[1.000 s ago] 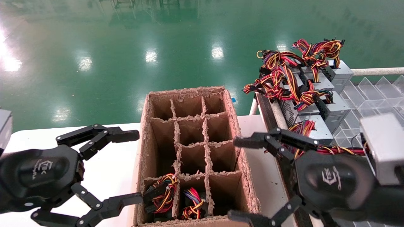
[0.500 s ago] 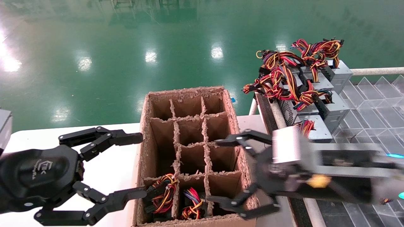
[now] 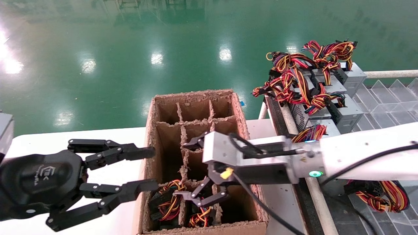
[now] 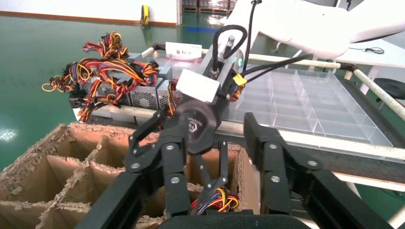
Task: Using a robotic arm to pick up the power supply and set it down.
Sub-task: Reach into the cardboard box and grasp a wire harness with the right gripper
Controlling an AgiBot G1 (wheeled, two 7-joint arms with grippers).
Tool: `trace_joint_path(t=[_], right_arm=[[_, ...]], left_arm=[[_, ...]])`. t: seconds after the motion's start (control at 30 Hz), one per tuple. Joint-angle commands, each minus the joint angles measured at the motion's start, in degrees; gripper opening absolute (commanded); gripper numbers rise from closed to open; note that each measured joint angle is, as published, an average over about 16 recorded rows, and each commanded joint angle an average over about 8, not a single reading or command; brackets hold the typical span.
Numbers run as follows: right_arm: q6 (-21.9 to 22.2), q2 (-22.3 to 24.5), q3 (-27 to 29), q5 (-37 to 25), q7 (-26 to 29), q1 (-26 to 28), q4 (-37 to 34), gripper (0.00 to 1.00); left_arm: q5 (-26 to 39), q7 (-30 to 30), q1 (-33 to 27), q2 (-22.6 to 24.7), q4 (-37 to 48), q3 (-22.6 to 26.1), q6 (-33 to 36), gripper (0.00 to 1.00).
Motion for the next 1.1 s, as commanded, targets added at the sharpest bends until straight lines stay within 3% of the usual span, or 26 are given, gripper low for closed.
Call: trace_joint_path(t=[0.03, 0.13, 0.17, 0.2, 0.4, 0.47, 1.1], right_arm=[[0.3, -1.2, -0.5, -0.4, 0.0, 0.1, -1.0, 1.0], [0.2, -2.1, -1.0, -0.7, -0.2, -0.2, -2.0, 0.99], [0.2, -2.4, -1.2, -0.9, -0.4, -0.3, -2.3, 0.94], [0.2, -2.7, -1.5, -1.1, -0.5, -0.3, -2.7, 0.86], [-0.4, -3.6, -2.5, -2.3, -1.2, -0.1, -4.3, 0.13], [-0.7, -3.7, -2.8, -2.6, -1.4, 0.0, -4.7, 0.01], [-1.7, -4.2, -3.4, -3.0, -1.9, 0.7, -6.3, 0.0]], left_arm=[[0.0, 0.0, 0.0, 0.0, 0.0, 0.0, 0.0, 0.0], [0.0, 0.0, 0.0, 0.0, 0.0, 0.0, 0.0, 0.0], [0.0, 0.0, 0.0, 0.0, 0.0, 0.0, 0.0, 0.0], [0.0, 0.0, 0.0, 0.0, 0.0, 0.0, 0.0, 0.0], [0.0, 0.0, 0.0, 0.0, 0.0, 0.0, 0.0, 0.0], [0.0, 0.0, 0.0, 0.0, 0.0, 0.0, 0.0, 0.0], [0.0, 0.0, 0.0, 0.0, 0.0, 0.0, 0.0, 0.0]])
